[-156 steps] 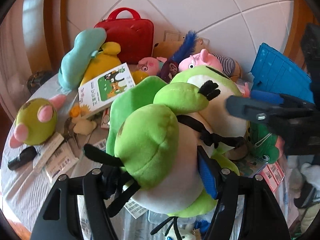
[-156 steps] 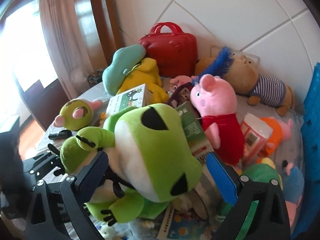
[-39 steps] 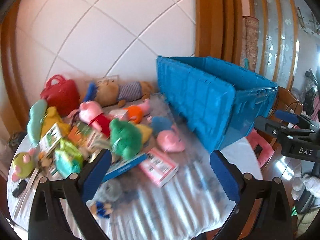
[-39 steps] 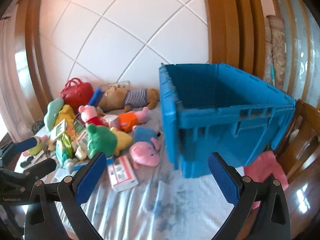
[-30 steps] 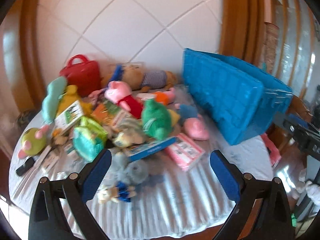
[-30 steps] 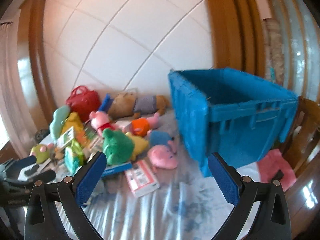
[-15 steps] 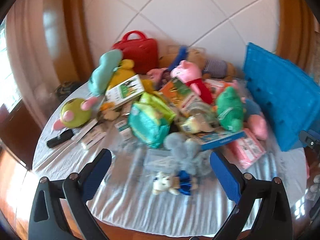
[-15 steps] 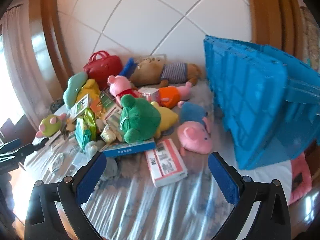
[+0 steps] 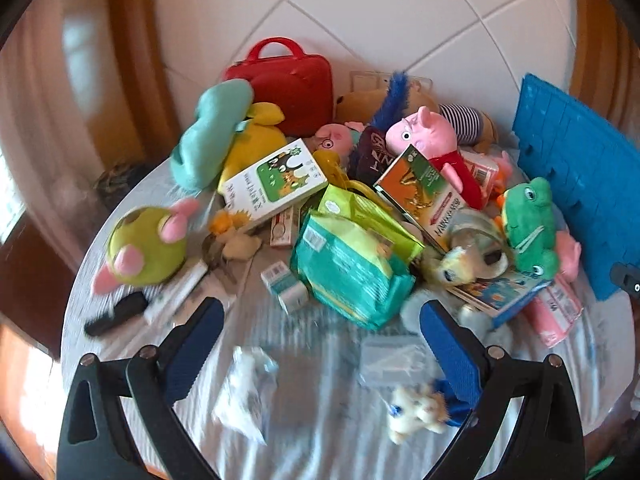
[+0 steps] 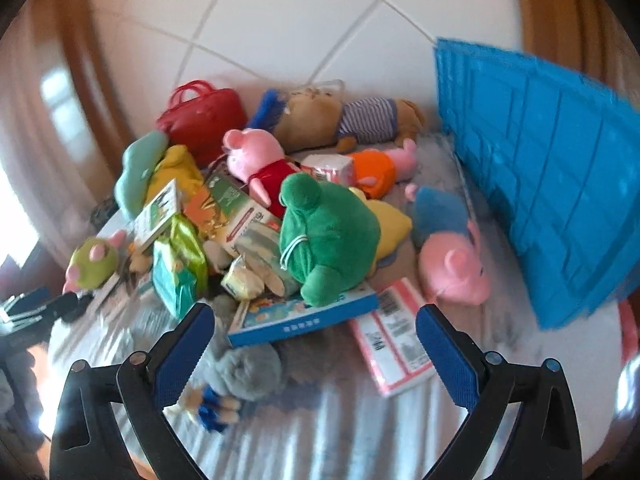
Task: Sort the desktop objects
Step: 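Grasp the grey fluffy plush with the left gripper while the right grasps the pink tissue pack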
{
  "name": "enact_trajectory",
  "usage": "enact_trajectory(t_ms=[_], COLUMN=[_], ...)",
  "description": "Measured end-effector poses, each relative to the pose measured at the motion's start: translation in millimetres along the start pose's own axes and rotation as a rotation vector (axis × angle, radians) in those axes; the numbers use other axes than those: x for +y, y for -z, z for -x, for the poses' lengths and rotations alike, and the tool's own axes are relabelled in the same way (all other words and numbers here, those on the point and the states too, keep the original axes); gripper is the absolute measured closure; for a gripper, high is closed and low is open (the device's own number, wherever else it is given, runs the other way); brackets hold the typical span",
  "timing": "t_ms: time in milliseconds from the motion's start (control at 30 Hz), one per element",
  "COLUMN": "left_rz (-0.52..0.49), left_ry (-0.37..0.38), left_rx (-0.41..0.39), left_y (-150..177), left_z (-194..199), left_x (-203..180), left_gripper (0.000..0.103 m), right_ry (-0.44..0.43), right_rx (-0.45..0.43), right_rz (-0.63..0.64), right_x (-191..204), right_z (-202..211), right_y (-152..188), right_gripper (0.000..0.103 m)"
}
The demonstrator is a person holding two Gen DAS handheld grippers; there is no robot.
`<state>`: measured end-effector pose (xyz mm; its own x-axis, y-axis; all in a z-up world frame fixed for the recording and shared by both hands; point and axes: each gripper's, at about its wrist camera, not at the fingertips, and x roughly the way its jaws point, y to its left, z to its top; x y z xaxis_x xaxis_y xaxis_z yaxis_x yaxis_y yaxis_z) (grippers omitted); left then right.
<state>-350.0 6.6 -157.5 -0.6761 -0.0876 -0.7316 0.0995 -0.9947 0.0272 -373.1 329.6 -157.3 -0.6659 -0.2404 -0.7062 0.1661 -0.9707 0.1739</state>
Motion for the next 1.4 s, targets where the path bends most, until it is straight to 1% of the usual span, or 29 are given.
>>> enact_trajectory(t_ms=[33,100,167,200,233,267,367,467,533,633,700,833,933,1000,1033,1067,1133,1233,1300,1400], left_rz=[-0.018,-0.056,-0.103,-0.125,-0.135,-0.144,-0.166,-0.18,-0.165,-0.129,-0.072,0.033,0.087,0.105,0.111,0.118,0.142,0.161,0.144,0.133], left_ry=[0.024,0.067,0.103,0.134,0.157,0.18,0.231,0.245,0.241,0.206,0.153,0.091,0.042,0.0,-0.025,-0.046,-0.084,-0.121,-0.151,-0.154], left_rx=[0.016,0.044,0.067,0.083,0.1,0.116,0.168,0.204,0.22,0.228,0.233,0.222,0.244,0.258,0.266,0.279,0.284,0.276,0.252,0.236], left_y=[-3,-6,-5,-3,-1,1,12,24,31,41,49,59,65,68,69,71,73,74,72,70], left_z=[-10,-25,-38,-45,-51,-57,-74,-82,-84,-85,-82,-73,-72,-80,-86,-93,-107,-122,-128,-131], left_x=[1,0,-9,-15,-22,-29,-54,-80,-94,-113,-129,-150,-167,-176,-180,-184,-187,-190,-193,-195], left_gripper=[0.003,0.003,0.003,0.004,0.006,0.006,0.007,0.007,0.007,0.007,0.007,0.007,0.006,0.005,0.004,0.004,0.004,0.004,0.004,0.005], right_ry=[0.012,0.029,0.04,0.05,0.06,0.07,0.1,0.128,0.13,0.126,0.094,0.031,-0.009,-0.038,-0.048,-0.058,-0.066,-0.079,-0.085,-0.09], right_rx=[0.009,0.031,0.055,0.066,0.078,0.089,0.123,0.157,0.17,0.196,0.219,0.251,0.275,0.278,0.276,0.273,0.268,0.278,0.279,0.272], right_rz=[-0.018,-0.053,-0.085,-0.089,-0.094,-0.099,-0.112,-0.125,-0.116,-0.083,-0.053,0.049,0.095,0.126,0.138,0.15,0.164,0.184,0.196,0.215], right_x=[4,9,11,8,5,1,-9,-19,-34,-65,-87,-113,-126,-130,-130,-130,-129,-125,-121,-112], right_z=[-6,-15,-23,-26,-30,-33,-43,-53,-56,-63,-71,-85,-92,-96,-98,-100,-107,-120,-126,-135], right_y=[2,6,11,14,17,19,27,35,40,44,46,45,42,41,41,41,42,44,45,48], right_gripper=[0.002,0.008,0.013,0.016,0.024,0.027,0.029,0.034,0.035,0.035,0.035,0.035,0.033,0.022,0.007,0.0,0.0,0.0,0.0,0.0])
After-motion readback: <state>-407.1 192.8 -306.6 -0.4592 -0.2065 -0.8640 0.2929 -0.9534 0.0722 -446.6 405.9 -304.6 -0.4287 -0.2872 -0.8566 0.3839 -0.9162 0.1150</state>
